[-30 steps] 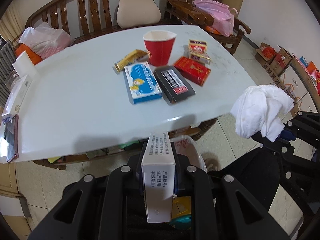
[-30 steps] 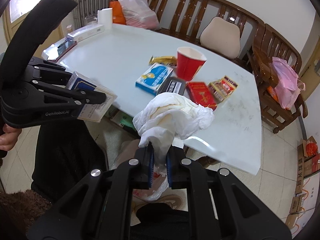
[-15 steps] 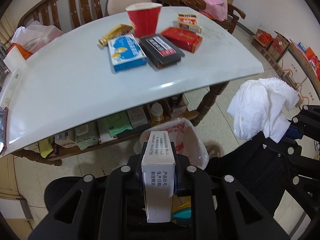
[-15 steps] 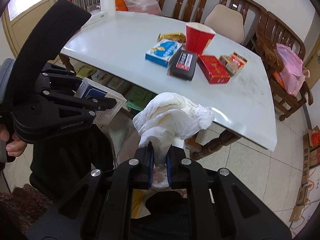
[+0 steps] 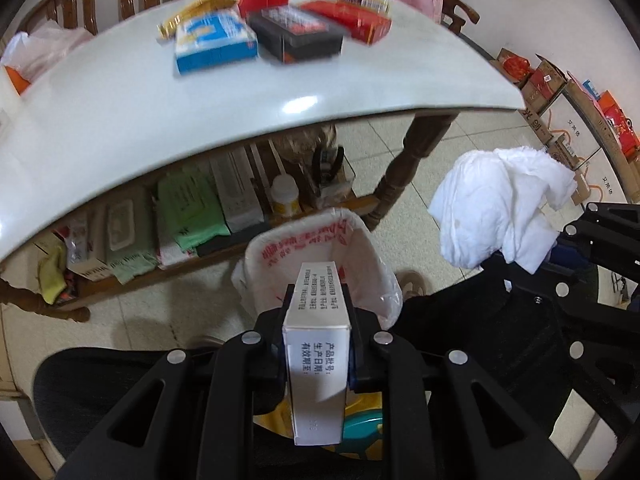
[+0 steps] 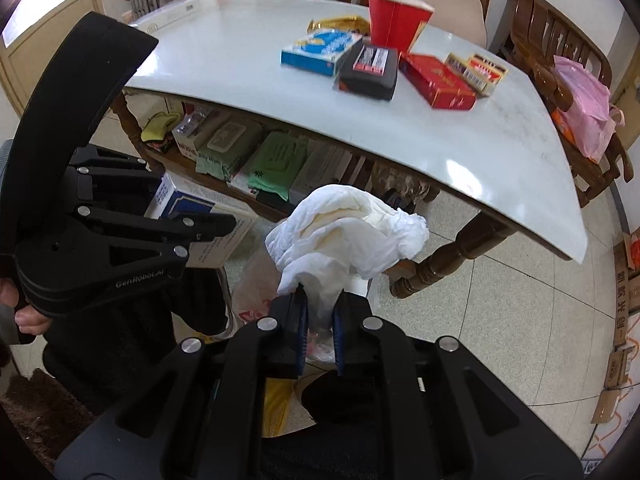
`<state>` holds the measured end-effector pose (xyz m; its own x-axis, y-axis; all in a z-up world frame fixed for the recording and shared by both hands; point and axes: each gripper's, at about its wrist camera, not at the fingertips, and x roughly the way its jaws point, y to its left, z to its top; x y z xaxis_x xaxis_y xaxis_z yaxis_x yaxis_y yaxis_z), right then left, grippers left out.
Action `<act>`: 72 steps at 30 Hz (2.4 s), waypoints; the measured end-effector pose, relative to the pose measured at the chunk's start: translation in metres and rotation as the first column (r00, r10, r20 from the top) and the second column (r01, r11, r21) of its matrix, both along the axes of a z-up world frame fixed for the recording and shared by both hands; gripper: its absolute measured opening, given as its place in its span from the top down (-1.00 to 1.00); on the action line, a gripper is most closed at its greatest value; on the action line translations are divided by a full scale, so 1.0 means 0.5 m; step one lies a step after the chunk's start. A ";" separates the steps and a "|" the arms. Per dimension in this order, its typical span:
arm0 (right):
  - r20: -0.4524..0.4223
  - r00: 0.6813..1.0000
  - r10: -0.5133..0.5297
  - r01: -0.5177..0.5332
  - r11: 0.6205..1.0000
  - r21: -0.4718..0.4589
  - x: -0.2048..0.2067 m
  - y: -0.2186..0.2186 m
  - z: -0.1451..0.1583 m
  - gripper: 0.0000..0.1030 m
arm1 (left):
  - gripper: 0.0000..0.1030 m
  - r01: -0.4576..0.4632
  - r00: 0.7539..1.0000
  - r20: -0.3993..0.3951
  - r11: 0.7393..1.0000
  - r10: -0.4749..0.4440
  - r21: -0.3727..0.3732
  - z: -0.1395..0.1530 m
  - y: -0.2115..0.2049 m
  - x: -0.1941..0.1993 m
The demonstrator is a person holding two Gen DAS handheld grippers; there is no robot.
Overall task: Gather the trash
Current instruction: 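Lift the white box and tissue and carry both down toward the trash bag, then open the left tool over the bag while the right tool releases the tissue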
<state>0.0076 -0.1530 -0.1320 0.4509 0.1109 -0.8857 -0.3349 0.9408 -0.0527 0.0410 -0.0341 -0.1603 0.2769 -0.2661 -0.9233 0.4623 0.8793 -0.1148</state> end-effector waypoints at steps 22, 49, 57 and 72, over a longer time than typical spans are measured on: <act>-0.196 0.979 -0.055 0.060 0.998 0.017 0.105 -0.019 -0.230 0.79 | 0.61 -0.011 0.982 -0.188 0.999 0.019 0.043 -0.228 -0.032 0.080; -0.448 0.891 -0.070 0.067 0.998 -0.023 0.250 -0.020 -0.514 0.77 | 0.61 -0.092 0.897 -0.426 0.992 0.119 0.084 -0.483 -0.036 0.175; -0.479 0.875 -0.070 0.071 0.997 -0.017 0.261 -0.014 -0.549 0.77 | 0.61 -0.101 0.881 -0.454 0.990 0.134 0.096 -0.514 -0.035 0.188; -0.454 0.887 -0.080 0.075 0.997 -0.030 0.272 -0.011 -0.554 0.26 | 0.38 -0.095 0.893 -0.422 0.983 0.154 0.157 -0.518 -0.032 0.196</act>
<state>0.1436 -0.1585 -0.4091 0.0056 0.0813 -0.9967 -0.2505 0.9650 0.0774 0.1392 -0.0502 -0.4193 -0.1330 -0.1262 -0.9831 0.2786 0.9471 -0.1592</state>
